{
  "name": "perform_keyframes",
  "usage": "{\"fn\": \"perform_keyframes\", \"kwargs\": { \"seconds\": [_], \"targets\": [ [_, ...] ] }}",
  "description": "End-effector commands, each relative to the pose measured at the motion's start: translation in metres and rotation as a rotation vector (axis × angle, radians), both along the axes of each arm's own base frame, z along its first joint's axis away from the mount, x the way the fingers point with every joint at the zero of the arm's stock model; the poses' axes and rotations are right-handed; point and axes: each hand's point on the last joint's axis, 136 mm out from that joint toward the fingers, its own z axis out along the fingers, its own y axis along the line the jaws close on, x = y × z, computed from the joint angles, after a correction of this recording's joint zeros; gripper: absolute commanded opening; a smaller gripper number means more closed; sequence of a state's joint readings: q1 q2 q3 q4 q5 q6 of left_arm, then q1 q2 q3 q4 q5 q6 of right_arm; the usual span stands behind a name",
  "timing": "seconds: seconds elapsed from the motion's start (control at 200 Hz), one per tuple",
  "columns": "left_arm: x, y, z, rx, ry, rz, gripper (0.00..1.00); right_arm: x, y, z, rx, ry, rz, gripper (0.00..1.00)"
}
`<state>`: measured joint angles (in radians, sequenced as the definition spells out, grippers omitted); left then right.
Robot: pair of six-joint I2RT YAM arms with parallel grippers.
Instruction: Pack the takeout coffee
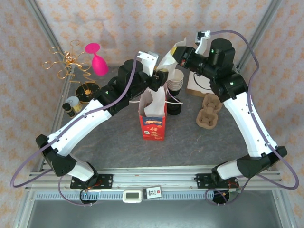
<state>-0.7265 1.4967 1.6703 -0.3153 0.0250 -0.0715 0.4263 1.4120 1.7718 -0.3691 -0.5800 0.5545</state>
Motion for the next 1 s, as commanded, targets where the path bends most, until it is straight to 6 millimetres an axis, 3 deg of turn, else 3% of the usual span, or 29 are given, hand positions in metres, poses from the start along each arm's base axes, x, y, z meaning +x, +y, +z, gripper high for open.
{"fn": "perform_keyframes", "kwargs": {
  "seconds": [0.0, 0.175, 0.24, 0.38, 0.541, 0.646, 0.751, 0.856, 0.991],
  "targets": [
    [0.006, 0.006, 0.026, -0.064, -0.046, 0.044, 0.39, -0.014, -0.009, 0.028, 0.051, -0.091, -0.023, 0.0],
    [0.002, 0.017, 0.027, -0.076, -0.047, 0.061, 0.09, -0.021, -0.011, 0.026, 0.052, -0.112, -0.016, 0.0],
    [0.001, 0.023, 0.03, -0.07, -0.048, 0.07, 0.0, -0.026, -0.012, 0.025, 0.03, -0.124, -0.006, 0.1],
    [-0.003, 0.036, 0.033, -0.014, -0.052, 0.059, 0.0, -0.038, -0.025, 0.023, -0.02, -0.158, -0.046, 0.25],
    [-0.021, 0.037, 0.026, 0.146, -0.078, -0.04, 0.0, -0.056, -0.034, 0.013, -0.15, -0.221, -0.039, 0.43],
    [-0.03, 0.047, 0.024, 0.245, -0.093, -0.058, 0.0, -0.059, -0.043, 0.01, -0.286, -0.28, -0.06, 0.49],
    [-0.042, 0.055, 0.024, 0.318, -0.113, -0.082, 0.0, -0.049, -0.048, 0.006, -0.41, -0.325, -0.093, 0.55],
    [-0.059, 0.055, 0.026, 0.349, -0.138, -0.16, 0.0, -0.043, -0.032, 0.004, -0.495, -0.394, 0.007, 0.6],
    [-0.073, 0.055, 0.034, 0.359, -0.185, -0.22, 0.0, -0.059, 0.004, -0.016, -0.562, -0.528, 0.285, 0.66]
  ]
}}
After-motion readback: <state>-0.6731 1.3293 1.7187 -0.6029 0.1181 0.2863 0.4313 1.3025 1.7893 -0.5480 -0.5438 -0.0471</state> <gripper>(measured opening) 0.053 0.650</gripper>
